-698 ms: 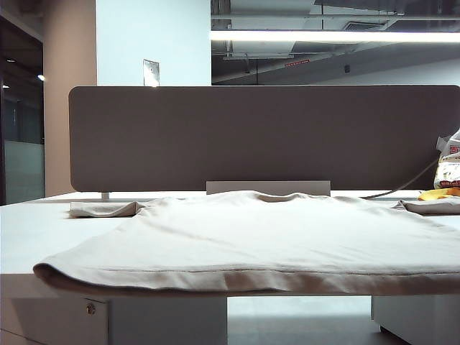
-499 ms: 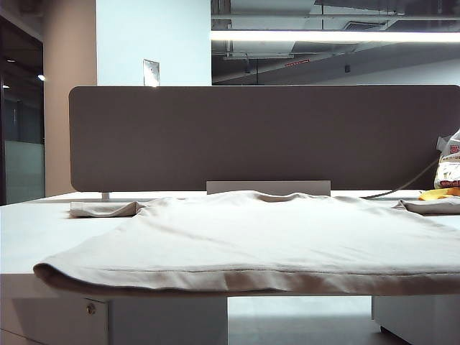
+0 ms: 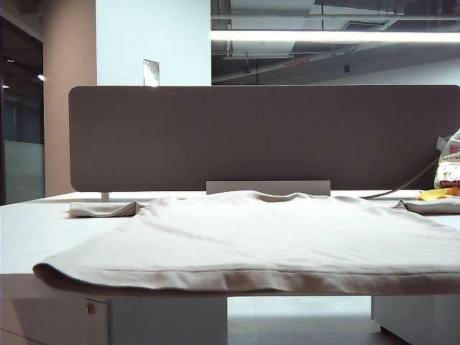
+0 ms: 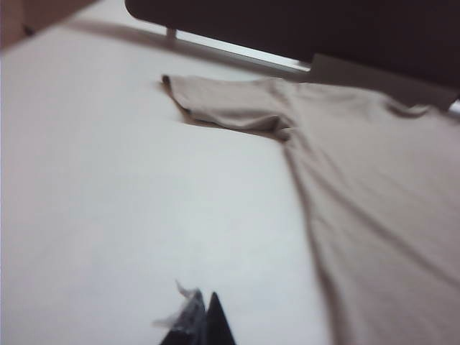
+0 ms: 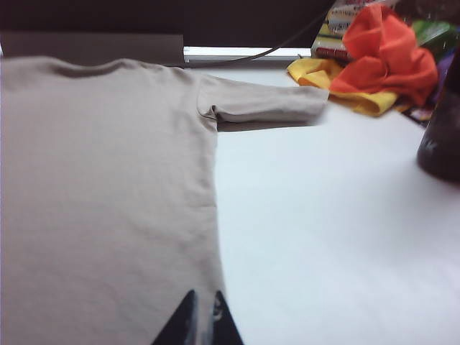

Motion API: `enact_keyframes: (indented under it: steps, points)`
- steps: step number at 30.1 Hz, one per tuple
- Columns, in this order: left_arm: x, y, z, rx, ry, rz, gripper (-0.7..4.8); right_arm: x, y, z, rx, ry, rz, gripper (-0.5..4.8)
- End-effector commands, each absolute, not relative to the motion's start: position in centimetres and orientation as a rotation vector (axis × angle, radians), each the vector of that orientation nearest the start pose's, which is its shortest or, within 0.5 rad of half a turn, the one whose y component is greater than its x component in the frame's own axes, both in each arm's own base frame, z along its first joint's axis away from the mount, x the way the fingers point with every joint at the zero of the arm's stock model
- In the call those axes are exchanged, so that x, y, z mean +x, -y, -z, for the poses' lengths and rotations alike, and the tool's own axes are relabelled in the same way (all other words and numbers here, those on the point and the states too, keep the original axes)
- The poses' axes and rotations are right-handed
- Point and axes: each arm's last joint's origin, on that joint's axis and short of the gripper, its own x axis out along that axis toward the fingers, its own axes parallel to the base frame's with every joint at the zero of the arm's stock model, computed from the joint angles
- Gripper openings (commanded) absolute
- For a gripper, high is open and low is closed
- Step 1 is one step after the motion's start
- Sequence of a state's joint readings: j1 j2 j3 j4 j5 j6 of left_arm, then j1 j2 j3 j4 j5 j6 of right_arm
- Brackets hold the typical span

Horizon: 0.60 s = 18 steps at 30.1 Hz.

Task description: Fold the bottom side of the T-shirt horizontally towards the center, about one-third of the way, then fold the sleeve back towards the center, creating a straight line along the edge of the T-shirt, and finally fold the bottom of the T-shirt up towards the top, creating a neat rectangle.

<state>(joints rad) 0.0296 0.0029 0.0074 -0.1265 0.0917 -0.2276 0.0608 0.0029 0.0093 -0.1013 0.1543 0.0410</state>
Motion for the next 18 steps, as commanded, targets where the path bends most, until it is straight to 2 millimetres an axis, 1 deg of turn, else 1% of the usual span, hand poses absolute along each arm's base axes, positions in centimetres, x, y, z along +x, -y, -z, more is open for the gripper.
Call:
enact_keyframes:
  steps: [1,3,8,10,12,13,15,18]
  points:
    - [9.6,0.2,-15.4,-0.333,-0.143,0.115,0.01,9.7,-0.2,-15.8,0.155,-0.06,0.096,0.3]
    - [9.6,0.3,-15.4,-0.334,-0.148,0.153,0.37,9.7,-0.1,-16.0,0.194,-0.053,0.101,0.3]
    - [9.6,0.3,-15.1,-0.342,-0.18,0.155,0.38,9.5,-0.1,-17.0,0.225,-0.067,0.112,0.31]
    - [9.5,0.4,-15.0,-0.363,-0.198,0.161,0.47,9.6,-0.1,-17.5,0.225,-0.083,0.114,0.31]
    - [9.5,0.5,-15.1,-0.378,-0.204,0.178,0.97,9.9,-0.1,-18.3,0.222,-0.107,0.116,0.44]
    - [9.5,0.6,-15.1,-0.379,-0.209,0.182,1.05,10.0,-0.1,-18.8,0.221,-0.121,0.119,0.56]
    - [9.4,0.7,-15.3,-0.394,-0.221,0.19,1.08,10.5,-0.1,-19.6,0.221,-0.148,0.127,0.56]
    - [9.2,0.9,-15.6,-0.407,-0.237,0.211,1.08,11.5,0.0,-20.8,0.284,-0.197,0.154,0.56]
